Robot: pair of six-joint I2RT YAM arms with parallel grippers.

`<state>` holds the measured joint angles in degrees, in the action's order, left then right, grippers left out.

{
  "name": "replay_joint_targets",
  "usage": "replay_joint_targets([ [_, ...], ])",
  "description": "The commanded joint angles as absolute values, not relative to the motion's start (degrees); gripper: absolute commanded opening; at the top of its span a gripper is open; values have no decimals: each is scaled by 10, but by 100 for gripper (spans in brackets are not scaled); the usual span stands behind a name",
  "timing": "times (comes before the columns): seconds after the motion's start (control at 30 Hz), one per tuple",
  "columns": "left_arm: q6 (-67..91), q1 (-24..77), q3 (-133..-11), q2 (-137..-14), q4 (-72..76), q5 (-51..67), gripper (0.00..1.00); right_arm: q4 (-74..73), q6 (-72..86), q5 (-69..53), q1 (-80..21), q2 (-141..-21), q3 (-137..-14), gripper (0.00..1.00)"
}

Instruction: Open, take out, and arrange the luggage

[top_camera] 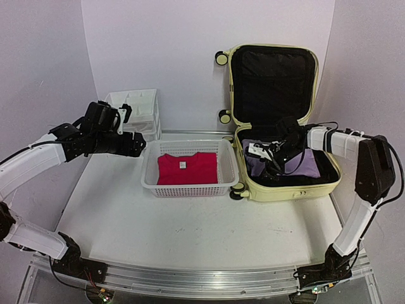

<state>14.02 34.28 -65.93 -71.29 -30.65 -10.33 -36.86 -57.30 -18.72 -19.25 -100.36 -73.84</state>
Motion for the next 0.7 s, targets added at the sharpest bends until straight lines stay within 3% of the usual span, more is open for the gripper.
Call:
replay_joint_targets([
  [0.0,142,341,-703,-726,-309,-127,90,-324,-619,-190,-191,-1036,-755,81],
  [0.5,147,341,-713,-737,-313,-159,89,-264,-618,-188,-191,-1100,-768,60],
  [0.67,142,340,-722,-749,-320,-167,89,-240,-610,-162,-191,-1105,-763,47],
])
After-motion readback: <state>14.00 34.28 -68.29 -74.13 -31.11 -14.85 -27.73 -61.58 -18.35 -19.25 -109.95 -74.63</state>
